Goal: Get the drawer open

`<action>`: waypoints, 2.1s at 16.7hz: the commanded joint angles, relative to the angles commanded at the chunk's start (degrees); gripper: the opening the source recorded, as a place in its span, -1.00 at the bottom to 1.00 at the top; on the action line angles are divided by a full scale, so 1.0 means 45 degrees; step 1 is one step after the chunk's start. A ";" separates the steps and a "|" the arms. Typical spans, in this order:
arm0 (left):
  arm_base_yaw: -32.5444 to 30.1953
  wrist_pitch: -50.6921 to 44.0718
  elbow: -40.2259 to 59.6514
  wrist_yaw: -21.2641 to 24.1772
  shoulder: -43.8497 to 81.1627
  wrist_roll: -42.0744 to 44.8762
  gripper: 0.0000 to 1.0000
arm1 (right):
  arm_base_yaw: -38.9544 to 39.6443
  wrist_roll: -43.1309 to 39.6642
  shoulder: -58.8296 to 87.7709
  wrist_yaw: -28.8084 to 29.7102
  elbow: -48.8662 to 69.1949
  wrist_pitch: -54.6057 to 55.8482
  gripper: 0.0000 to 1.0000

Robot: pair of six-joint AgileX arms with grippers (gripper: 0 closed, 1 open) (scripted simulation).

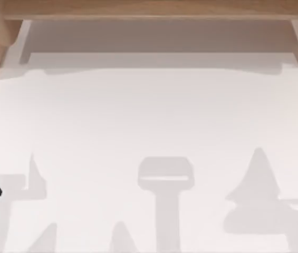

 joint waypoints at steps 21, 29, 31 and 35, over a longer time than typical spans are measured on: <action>0.0000 0.0000 0.0000 0.0000 0.0000 0.0000 1.00 | 0.1729 -1.6302 1.0577 0.2032 0.4828 0.5662 1.00; 0.0000 0.0000 0.0000 0.0000 0.0000 0.0000 1.00 | 0.2467 -2.0078 1.2941 0.2785 0.5910 0.6953 1.00; 0.0000 0.0000 0.0000 0.0000 0.0000 0.0000 1.00 | 0.2467 -2.0078 1.2941 0.2785 0.5910 0.6953 1.00; 0.0000 0.0000 0.0000 0.0000 0.0000 0.0000 1.00 | 0.2513 -2.0078 1.3076 0.2835 0.6271 0.6726 1.00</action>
